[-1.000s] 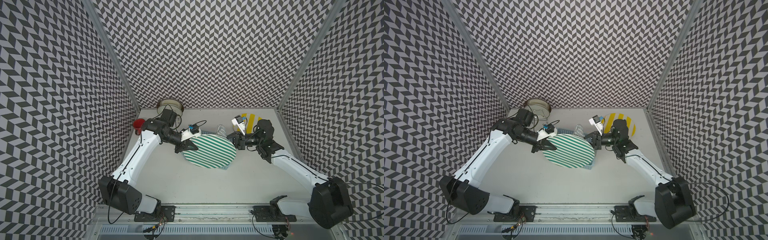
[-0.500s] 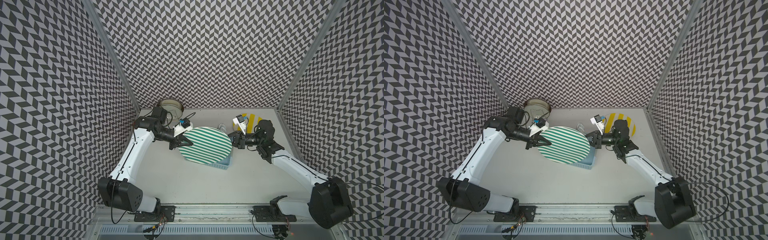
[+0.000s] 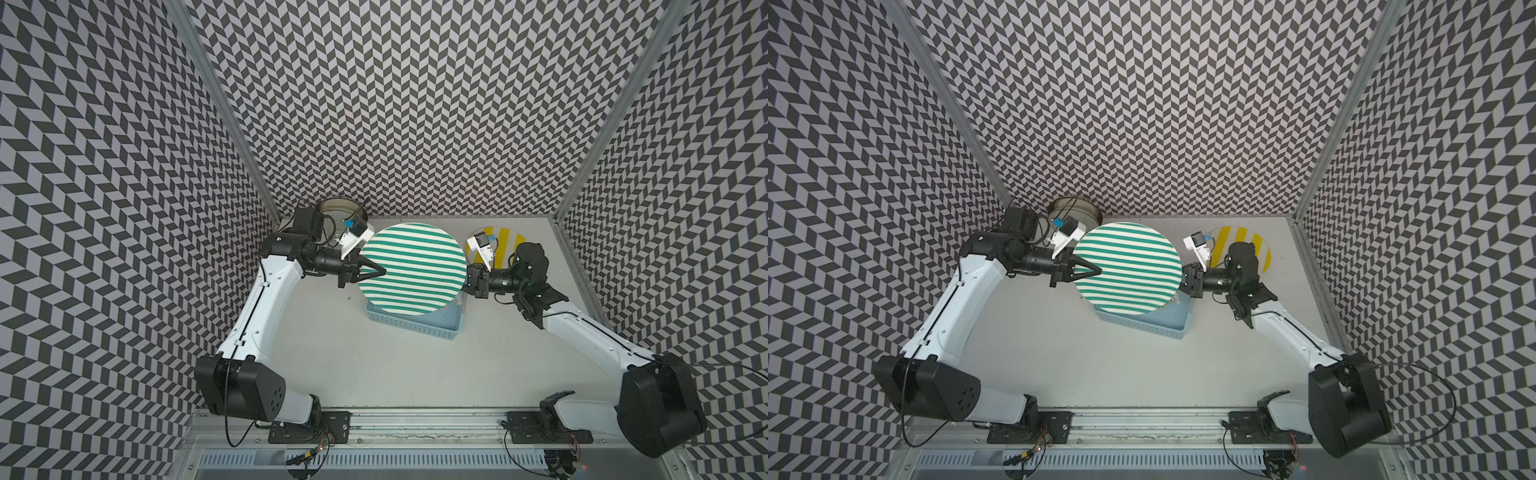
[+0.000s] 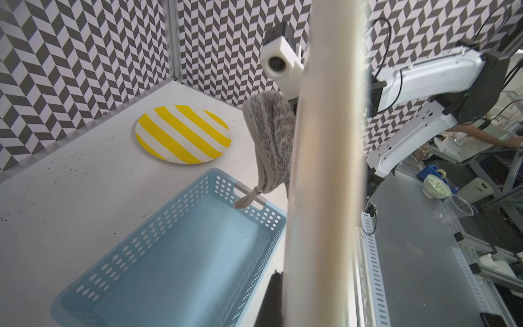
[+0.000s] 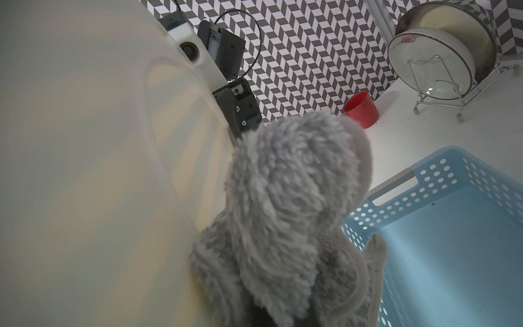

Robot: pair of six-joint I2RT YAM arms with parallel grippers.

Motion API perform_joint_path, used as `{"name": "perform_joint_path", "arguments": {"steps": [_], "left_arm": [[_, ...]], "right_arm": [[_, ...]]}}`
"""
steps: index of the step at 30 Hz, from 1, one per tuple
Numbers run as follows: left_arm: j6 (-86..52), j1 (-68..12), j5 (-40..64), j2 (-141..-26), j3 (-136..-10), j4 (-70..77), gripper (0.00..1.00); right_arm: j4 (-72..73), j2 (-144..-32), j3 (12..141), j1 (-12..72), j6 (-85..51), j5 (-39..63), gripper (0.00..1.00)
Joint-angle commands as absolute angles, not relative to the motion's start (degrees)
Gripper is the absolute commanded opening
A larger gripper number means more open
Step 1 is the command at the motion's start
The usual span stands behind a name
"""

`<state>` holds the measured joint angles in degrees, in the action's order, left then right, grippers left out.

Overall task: Wipe the wet plate dry
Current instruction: Wipe the plate with towel.

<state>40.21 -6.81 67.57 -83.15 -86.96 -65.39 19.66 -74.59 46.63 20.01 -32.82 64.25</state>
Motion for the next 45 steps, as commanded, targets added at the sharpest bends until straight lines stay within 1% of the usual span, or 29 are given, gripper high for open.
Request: {"name": "perform_joint_path", "arguments": {"steps": [1,7,14,25,29,33,42,45], "left_arm": [[29.0,-5.0,65.2,-83.8,-85.0,-50.2,0.0],[21.1,-5.0,63.4,-83.1,-81.9,-42.8,0.0],[7.1,-5.0,66.8,-83.4,-77.4,-32.4,0.0],[-13.7,-5.7,68.4,-85.2,-72.8,-19.6,0.0],[-18.0,-6.6,64.9,-85.5,-72.7,-19.5,0.0],[-21.6,-7.4,64.4,-85.5,-72.5,-19.1,0.0],[-28.4,-10.4,59.3,-84.4,-71.3,-19.1,0.0],[-30.2,-11.4,59.3,-84.7,-70.6,-18.4,0.0]], "right_arm": [[24.4,-71.6,46.1,21.7,-34.3,68.7,0.0],[27.6,-69.7,44.6,21.7,-36.2,65.7,0.0],[30.5,-68.4,42.8,22.1,-37.7,60.7,0.0],[30.2,-65.9,40.5,25.9,-34.9,47.3,0.0],[28.2,-64.6,40.8,29.0,-32.0,40.3,0.0],[27.2,-63.2,40.8,32.3,-29.3,32.0,0.0],[23.0,-62.8,42.7,43.7,-18.8,5.9,0.0],[23.7,-63.9,43.4,47.4,-15.8,-0.6,0.0]]}}
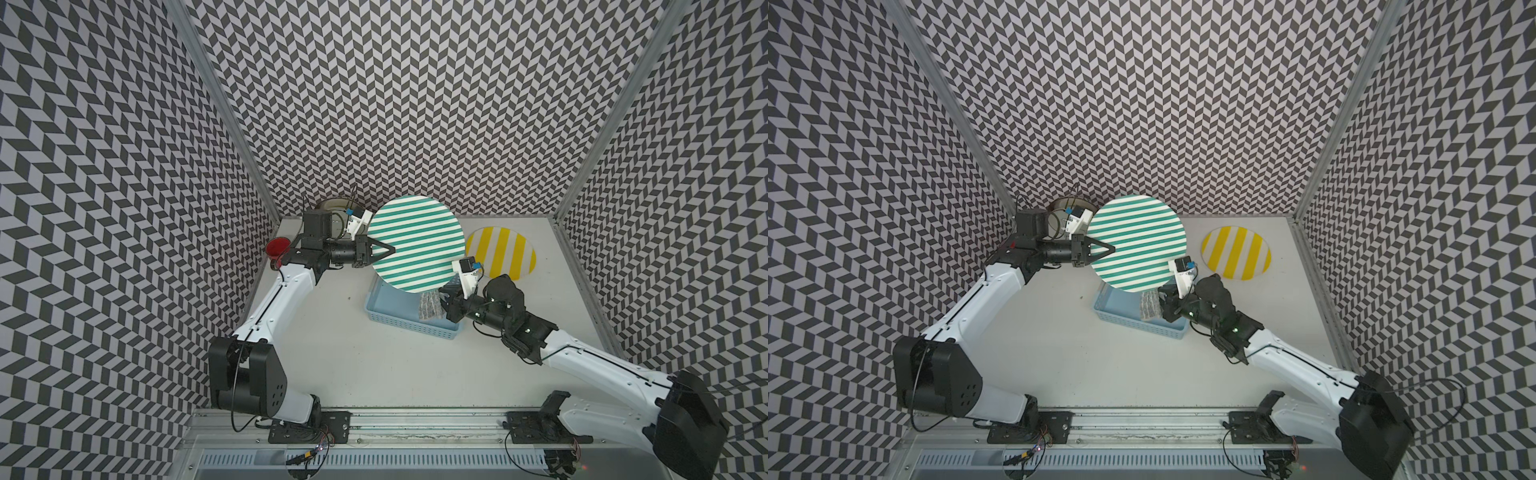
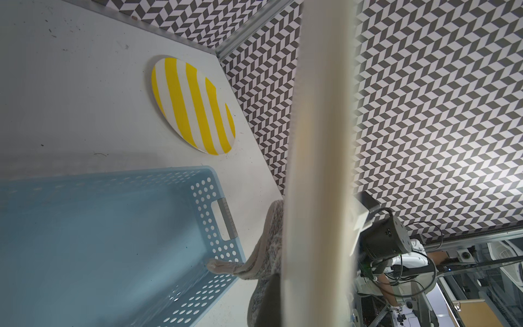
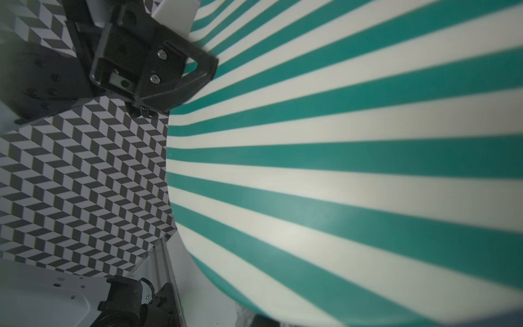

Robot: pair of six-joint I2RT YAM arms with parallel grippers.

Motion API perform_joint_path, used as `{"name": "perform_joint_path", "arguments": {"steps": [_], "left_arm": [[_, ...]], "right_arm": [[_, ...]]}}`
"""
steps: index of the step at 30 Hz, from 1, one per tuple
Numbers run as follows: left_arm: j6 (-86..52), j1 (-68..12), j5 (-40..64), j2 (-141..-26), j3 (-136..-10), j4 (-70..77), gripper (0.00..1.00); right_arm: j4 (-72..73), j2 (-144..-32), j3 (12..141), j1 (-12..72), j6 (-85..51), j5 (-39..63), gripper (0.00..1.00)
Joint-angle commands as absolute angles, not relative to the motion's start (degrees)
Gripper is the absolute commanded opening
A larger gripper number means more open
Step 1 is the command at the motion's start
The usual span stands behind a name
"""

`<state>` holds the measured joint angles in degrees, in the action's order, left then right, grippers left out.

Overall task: Wipe the wet plate dry
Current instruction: Wipe the plate with towel.

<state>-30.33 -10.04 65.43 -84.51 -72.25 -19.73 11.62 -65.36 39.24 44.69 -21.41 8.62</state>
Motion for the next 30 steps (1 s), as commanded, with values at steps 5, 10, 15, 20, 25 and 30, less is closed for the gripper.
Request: {"name": "perform_joint_path", "arguments": {"steps": [5,10,15,20,25,30], "left_arm": [[-33.1,-12.3,60.4,-85.0,-69.2,-16.5,0.0],[-35.9,-12.9,63.3,-85.2,-68.6,-14.6,0.0],[-37.8,-13.7,64.5,-84.8,-67.5,-12.9,0.0],[-38.3,-14.2,64.7,-84.6,-66.8,-12.4,0.0],[-38.9,-14.5,64.9,-84.4,-66.2,-11.7,0.0],[-39.4,-14.7,64.9,-83.7,-65.5,-10.6,0.0]], "right_arm": [[27.0,-65.7,43.8,53.7,-10.9,-11.5,0.0],[30.1,-68.7,44.8,57.1,-9.1,-18.4,0.0],[33.3,-72.9,46.6,59.1,-7.9,-22.0,0.0],[36.6,-77.2,49.7,62.2,-5.0,-25.2,0.0],[38.2,-81.4,54.2,63.9,-2.7,-26.5,0.0],[38.5,-85.7,58.9,64.0,-1.6,-26.8,0.0]]}}
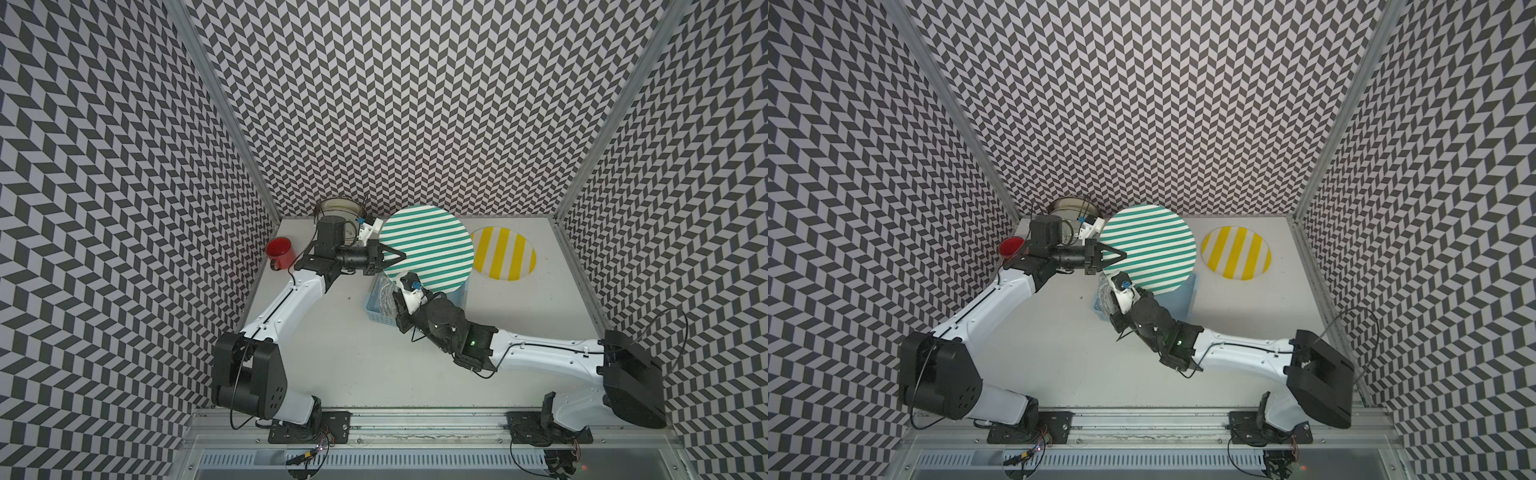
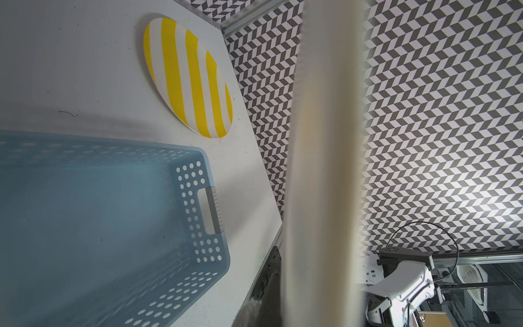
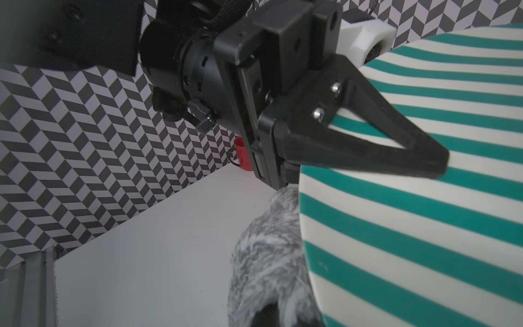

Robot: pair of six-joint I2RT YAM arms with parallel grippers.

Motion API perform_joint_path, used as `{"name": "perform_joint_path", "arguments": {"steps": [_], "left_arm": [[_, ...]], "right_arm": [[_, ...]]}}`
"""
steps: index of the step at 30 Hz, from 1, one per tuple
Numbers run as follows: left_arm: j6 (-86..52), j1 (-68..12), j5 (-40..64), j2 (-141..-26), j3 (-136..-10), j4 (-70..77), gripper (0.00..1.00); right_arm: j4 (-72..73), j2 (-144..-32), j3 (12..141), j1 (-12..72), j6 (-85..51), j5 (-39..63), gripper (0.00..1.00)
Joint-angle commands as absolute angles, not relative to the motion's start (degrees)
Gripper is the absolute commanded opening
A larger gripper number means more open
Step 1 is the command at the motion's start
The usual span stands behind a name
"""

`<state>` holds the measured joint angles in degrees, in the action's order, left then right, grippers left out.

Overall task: Wipe the wet plate dry
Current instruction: Wipe the plate with towel.

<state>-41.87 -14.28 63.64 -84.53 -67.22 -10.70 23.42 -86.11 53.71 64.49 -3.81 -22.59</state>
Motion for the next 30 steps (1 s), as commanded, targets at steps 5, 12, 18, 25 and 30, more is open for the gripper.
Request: {"name": "perform_joint_path", "arguments": {"steps": [5,12,18,25,30], "left_arm": [[-38.8,-14.6,64.5,-83.1,-65.1,-10.3,0.0],[-36.5,-14.7,62.4,-83.9,-65.8,-11.2,0.0],[-33.2,-14.5,58.7,-85.2,-69.3,-13.7,0.0],[-27.5,-12.9,56.3,-85.8,-73.6,-14.8,0.0],[-18.8,-10.5,58.3,-84.9,-75.1,-14.5,0.0]], "right_arm": [[38.9,-86.8,61.3,64.1,-1.0,-26.6,0.0],[37.1,-79.4,60.0,64.0,-4.0,-21.5,0.0],[34.2,-70.1,56.4,63.9,-8.4,-20.6,0.0],[22.7,-58.6,50.7,61.6,-13.7,-29.6,0.0],[-2.0,-51.5,46.1,55.2,-27.9,-41.6,0.0]]}}
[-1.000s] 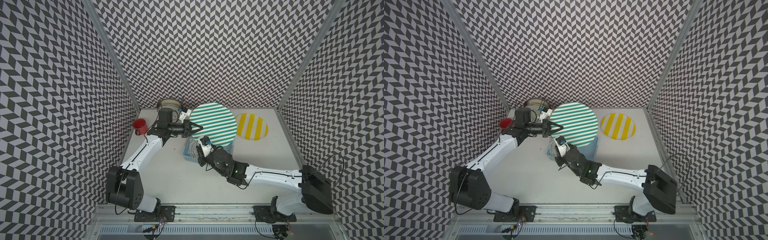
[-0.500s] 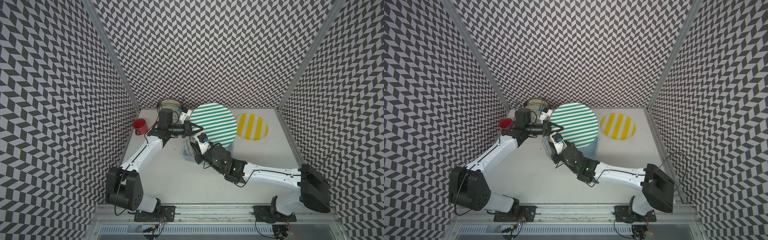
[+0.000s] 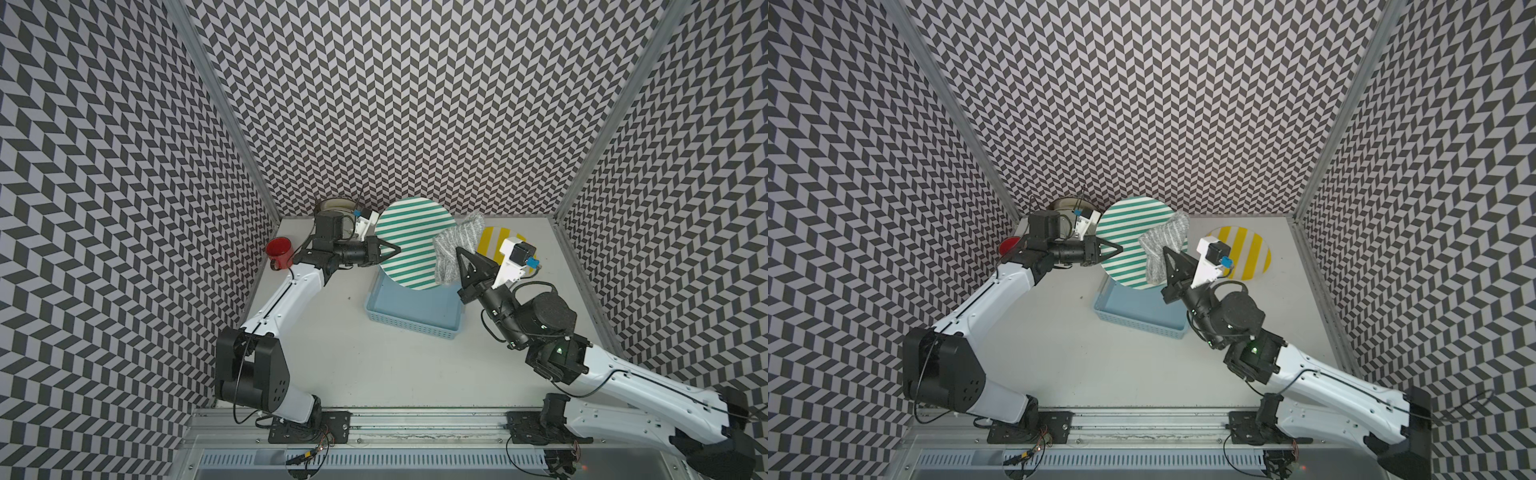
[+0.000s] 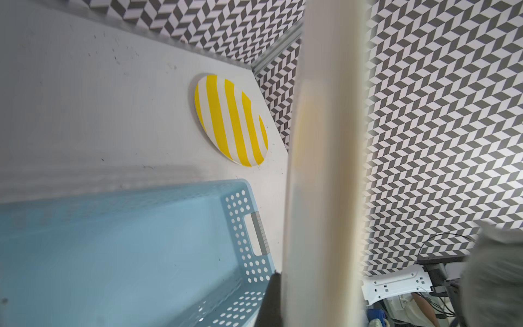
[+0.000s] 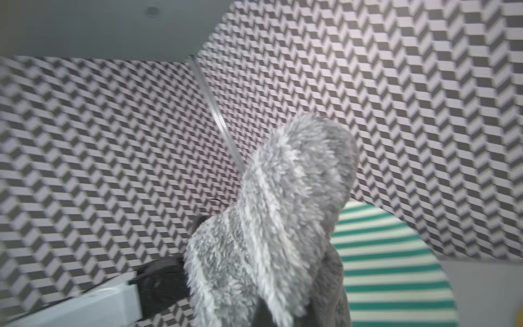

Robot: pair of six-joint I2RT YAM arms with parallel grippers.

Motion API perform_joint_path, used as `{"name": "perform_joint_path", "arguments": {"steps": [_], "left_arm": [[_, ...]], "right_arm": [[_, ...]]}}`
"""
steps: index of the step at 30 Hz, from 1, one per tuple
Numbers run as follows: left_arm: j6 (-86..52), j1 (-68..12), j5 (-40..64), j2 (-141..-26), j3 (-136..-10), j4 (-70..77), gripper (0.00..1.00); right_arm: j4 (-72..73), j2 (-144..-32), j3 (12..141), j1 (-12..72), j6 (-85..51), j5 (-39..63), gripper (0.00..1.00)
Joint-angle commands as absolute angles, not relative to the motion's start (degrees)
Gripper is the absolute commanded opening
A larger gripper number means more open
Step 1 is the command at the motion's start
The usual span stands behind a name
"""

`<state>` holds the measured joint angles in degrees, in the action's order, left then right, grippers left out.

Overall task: Wipe the wet plate dry
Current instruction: Wipe the plate with towel, then place the towel at the center of the board.

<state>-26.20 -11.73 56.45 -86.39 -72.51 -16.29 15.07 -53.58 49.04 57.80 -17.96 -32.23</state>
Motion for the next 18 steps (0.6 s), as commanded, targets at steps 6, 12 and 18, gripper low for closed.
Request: {"name": "perform_joint_path", "arguments": {"steps": [6,12,18], "left_arm": [[-13.4,-9.2,57.2,-84.0,-75.5,-13.6,0.0],[-12.6,-9.1,57.1,-83.6,-75.2,-12.5,0.0],[-11.5,-9.1,57.4,-82.9,-74.3,-13.0,0.0]], "right_arm": [[-29.9,-46.6,39.4,52.3,-51.9,-45.8,0.0],[-39.8,-49.3,34.5,49.4,-65.6,-43.7,0.0],[-28.4,-54.8,27.4,36.8,-59.2,-30.5,0.09]]}}
